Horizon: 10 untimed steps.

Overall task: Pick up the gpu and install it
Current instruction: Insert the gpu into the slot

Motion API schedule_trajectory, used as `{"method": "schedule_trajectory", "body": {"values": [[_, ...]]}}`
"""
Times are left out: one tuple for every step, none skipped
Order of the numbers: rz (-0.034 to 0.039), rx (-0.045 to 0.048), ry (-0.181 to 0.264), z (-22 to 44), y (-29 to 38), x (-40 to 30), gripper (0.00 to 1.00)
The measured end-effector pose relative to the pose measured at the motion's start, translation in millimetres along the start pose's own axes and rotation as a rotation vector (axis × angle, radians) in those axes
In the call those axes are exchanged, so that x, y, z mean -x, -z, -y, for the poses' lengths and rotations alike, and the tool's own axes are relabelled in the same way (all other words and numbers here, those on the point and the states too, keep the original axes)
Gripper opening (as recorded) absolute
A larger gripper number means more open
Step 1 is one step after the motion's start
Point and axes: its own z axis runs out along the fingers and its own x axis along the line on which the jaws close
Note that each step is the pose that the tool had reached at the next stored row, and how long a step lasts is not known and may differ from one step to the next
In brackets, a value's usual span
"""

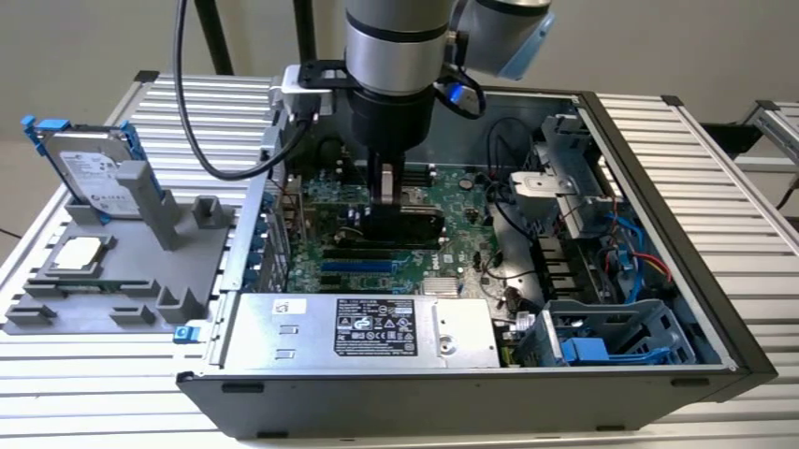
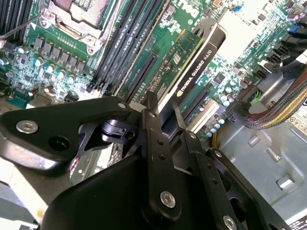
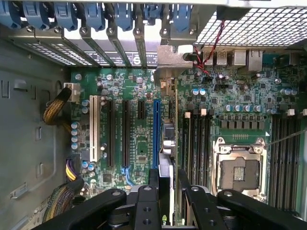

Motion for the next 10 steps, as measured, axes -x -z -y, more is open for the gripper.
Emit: {"method": "schedule_trajectory", "body": {"values": [[0.0001,-0.0001,0.0,0.0,-0.5,0.0,0.0],[-0.0001,0.0,0.0,0.0,-1.1,-0.1,0.0],[0.0,0.0,0.0,0.0,-1.9,-0.1,0.0],[0.0,0.0,0.0,0.0,-2.6,-0.1,0.0],[0.0,0.0,0.0,0.0,-3.2,-0.1,0.0],[-0.0001,0.0,-0.001,0.0,-3.7,-0.2,0.0],[0.0,-0.0001,-0.001,0.0,-4.4,-0.2,0.0],[0.0,0.0,-0.001,0.0,-4.9,-0.2,0.0],[0.0,0.0,-0.001,0.1,-5.4,-0.2,0.0],[-0.0001,0.0,-0.001,0.1,-5.9,-0.2,0.0]]}}
